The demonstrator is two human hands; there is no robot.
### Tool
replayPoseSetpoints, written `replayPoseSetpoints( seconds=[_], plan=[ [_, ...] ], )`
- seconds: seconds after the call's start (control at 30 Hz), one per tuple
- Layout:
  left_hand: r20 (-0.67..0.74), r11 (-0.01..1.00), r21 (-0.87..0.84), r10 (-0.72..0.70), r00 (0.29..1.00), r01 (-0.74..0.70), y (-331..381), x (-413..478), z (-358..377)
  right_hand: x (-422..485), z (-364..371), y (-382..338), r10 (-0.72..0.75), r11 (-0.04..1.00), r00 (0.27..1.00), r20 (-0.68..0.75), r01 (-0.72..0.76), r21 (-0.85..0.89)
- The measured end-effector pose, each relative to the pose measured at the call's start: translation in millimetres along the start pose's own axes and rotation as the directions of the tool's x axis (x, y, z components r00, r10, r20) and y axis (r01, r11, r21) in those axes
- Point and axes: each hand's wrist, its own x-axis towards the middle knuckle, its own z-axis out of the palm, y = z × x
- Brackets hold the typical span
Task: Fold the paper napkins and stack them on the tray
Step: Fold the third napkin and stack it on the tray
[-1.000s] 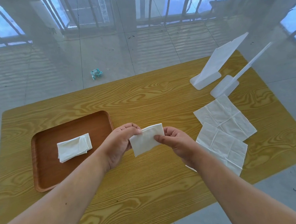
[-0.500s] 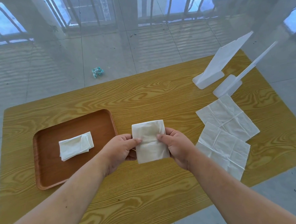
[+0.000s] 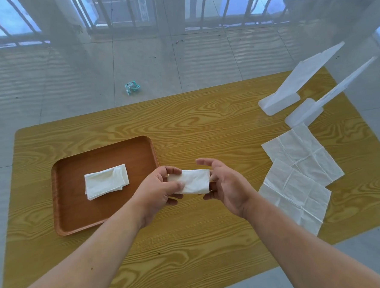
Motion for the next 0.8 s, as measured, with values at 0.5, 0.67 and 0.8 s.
replayPoseSetpoints(
  seconds=[0.5,0.67,0.8],
  plan=[
    [-0.391,0.97,0.244,0.086,0.916,0.013,-31,-22,-140,74,132,10,0.08,0.894,0.987,-0.137,-0.132,-0.428],
    [-0.53,0.865,0.498,0.247,0.811,0.062,-41,-23,-188,97,185,9,-0.161,0.605,0.987,-0.03,0.075,-0.793],
    [-0.553,0.807,0.576,0.262,0.791,0.135,-45,-14,-203,111,205,10,-0.227,0.402,0.974,0.013,0.106,-0.909]
  ],
)
